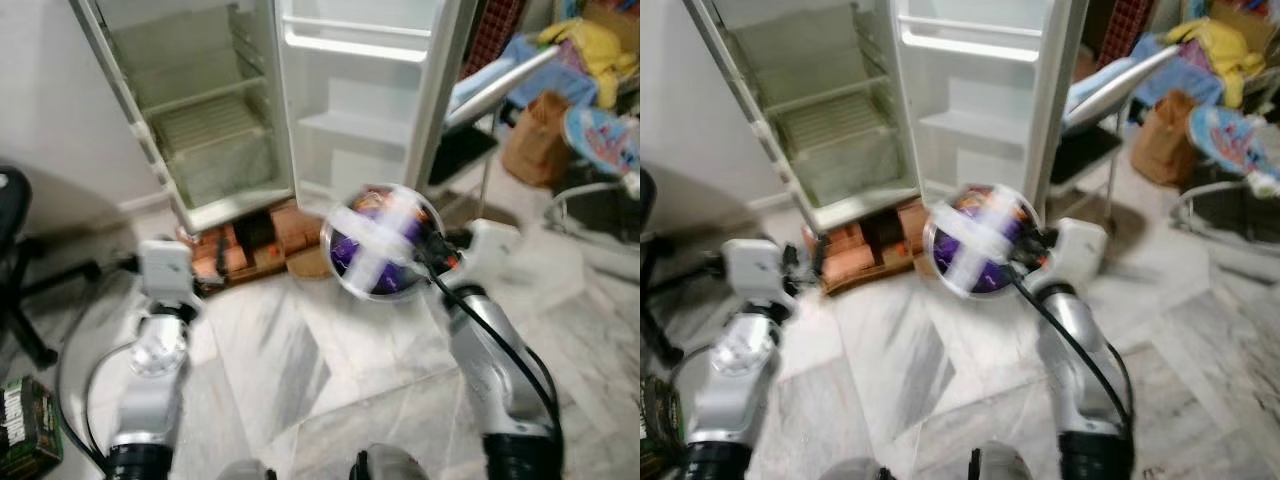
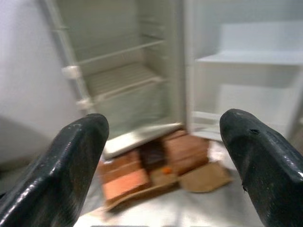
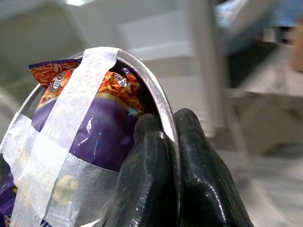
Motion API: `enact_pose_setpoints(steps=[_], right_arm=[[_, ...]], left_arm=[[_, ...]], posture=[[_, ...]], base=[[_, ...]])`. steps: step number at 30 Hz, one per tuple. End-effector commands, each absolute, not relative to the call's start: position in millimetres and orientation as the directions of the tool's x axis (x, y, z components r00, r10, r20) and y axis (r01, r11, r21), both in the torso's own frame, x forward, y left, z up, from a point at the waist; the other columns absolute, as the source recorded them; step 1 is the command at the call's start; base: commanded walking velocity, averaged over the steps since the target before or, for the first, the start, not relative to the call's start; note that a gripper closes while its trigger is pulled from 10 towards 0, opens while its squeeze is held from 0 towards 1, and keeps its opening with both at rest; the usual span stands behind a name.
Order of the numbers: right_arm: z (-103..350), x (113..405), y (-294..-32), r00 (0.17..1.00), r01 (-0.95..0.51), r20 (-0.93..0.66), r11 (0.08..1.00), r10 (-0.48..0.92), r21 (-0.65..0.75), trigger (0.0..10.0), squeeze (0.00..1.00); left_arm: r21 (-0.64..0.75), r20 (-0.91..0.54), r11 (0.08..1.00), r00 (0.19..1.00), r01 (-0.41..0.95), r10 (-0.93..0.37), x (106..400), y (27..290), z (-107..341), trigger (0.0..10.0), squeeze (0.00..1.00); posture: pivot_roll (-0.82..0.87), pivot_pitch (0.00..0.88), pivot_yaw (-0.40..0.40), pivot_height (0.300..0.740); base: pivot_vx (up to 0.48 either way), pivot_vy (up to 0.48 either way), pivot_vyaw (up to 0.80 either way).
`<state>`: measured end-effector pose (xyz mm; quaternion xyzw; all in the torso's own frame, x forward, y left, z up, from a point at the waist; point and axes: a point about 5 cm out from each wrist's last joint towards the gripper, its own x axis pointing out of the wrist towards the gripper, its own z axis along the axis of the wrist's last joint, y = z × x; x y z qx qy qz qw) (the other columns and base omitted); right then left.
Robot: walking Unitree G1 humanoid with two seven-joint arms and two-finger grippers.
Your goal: Restocking fridge
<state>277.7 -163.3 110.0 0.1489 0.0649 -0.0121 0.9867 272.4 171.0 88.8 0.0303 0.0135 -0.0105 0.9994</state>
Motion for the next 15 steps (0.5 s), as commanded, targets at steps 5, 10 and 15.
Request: enact_pose_setpoints(steps=[5,10,15], right_arm=[[120.6,282.7,-151.4,0.996,-0.007,-0.086,0.953,0.035,0.303,10.0,0.00],[123.4,284.1,-149.3,0.996,-0.032,-0.071,0.957,0.054,0.287,10.0,0.00],[124.1,287.0,-149.5,0.996,-0.022,-0.073,0.957,0.045,0.290,10.0,0.00]], left_arm=[[0.077,-0.039,0.997,0.999,-0.031,0.034,273.2,185.1,89.2,10.0,0.00],[0.093,-0.031,0.995,0.999,-0.033,0.036,275.7,185.8,90.4,10.0,0.00],[0.099,-0.035,0.994,0.998,-0.043,0.047,277.6,186.5,90.6,10.0,0.00]], posture=[[-0.01,0.076,-0.012,0.740],[-0.01,0.078,-0.009,0.740],[-0.01,0.079,-0.009,0.740]], base=[[0.315,0.360,0.00],[0.274,0.395,0.43],[0.272,0.396,0.48]])
